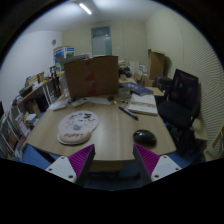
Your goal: Arrange mouse
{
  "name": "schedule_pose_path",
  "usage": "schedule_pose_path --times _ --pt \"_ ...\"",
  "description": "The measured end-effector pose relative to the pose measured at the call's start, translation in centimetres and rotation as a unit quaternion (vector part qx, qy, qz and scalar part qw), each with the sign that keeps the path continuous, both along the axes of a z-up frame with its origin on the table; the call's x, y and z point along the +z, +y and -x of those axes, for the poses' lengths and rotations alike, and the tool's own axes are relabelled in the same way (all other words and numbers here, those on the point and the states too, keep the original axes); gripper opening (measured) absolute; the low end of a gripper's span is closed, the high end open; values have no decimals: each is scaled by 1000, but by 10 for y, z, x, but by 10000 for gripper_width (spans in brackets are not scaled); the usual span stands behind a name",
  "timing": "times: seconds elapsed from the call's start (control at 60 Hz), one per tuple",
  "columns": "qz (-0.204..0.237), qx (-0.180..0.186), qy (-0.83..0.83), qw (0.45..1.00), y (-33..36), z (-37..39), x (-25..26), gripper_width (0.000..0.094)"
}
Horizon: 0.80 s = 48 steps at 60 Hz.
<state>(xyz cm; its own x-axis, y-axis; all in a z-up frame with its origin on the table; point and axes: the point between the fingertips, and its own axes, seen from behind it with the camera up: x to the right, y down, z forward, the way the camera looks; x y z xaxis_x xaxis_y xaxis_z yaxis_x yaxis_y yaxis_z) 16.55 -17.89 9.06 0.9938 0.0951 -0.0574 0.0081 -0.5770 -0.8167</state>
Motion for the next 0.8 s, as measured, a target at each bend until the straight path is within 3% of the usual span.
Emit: schedule_pose_path --times 0.167,0.25,0.483,0.8 --pt "0 9 -53 999 38 -102 -42 785" --pt "-2 7 -55 998 53 -124 -63 784" --pt "-16 55 -42 997 99 -134 -103 792" --pt "-55 14 -15 998 165 -131 -103 771"
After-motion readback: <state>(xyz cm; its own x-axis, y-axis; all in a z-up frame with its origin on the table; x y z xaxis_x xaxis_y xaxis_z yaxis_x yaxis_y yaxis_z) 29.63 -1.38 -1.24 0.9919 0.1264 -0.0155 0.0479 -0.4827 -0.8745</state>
